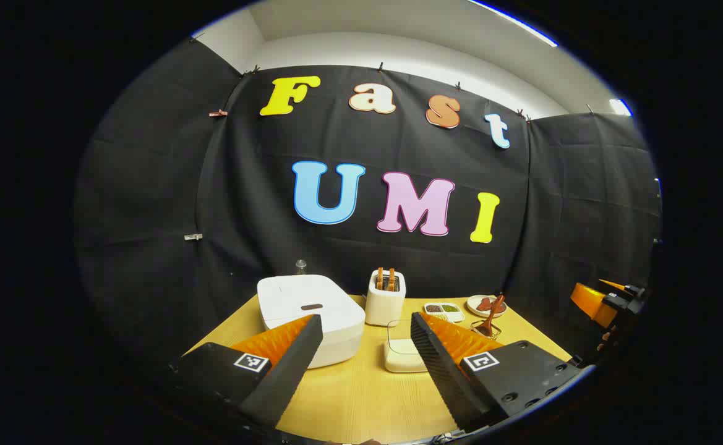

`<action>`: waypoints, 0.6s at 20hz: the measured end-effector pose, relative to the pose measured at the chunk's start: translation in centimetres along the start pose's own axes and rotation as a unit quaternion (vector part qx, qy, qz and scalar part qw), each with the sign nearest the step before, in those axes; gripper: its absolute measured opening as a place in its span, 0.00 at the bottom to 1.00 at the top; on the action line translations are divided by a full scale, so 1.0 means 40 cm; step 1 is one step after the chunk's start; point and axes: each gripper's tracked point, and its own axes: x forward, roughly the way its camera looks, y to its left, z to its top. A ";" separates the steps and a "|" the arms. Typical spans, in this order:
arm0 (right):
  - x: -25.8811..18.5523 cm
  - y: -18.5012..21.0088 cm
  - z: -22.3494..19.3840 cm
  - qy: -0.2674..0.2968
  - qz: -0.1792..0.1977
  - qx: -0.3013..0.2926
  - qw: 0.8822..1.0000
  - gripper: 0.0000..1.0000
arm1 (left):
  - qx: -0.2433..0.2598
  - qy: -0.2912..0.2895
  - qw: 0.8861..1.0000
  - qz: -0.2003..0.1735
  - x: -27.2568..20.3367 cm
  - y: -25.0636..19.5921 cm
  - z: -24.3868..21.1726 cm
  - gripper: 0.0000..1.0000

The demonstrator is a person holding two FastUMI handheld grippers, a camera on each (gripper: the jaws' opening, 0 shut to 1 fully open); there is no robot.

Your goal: Close the left gripper, press the button to open the rice cooker; take a wooden spoon from the chopstick holder with the right hand, scoop a spoonful of rice and pour it into the rice cooker, then put the wooden spoon back into the chopstick holder.

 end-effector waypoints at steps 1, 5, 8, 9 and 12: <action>0.000 0.001 0.003 0.000 0.001 0.002 1.000 0.98 | 0.001 -0.002 1.000 -0.002 -0.001 -0.001 0.000 0.98; 0.006 -0.010 0.015 -0.003 0.001 0.007 1.000 0.98 | 0.000 0.004 1.000 -0.002 0.007 -0.011 -0.010 0.99; 0.015 -0.013 0.014 0.000 -0.001 0.007 1.000 0.96 | -0.004 0.010 1.000 -0.007 0.010 -0.017 -0.012 0.98; 0.016 -0.011 0.013 0.003 -0.001 0.010 1.000 0.98 | -0.003 0.011 1.000 -0.009 0.013 -0.015 -0.015 0.99; 0.017 -0.005 0.005 0.009 0.001 0.019 1.000 0.98 | 0.005 0.012 1.000 -0.010 0.017 -0.007 -0.020 0.99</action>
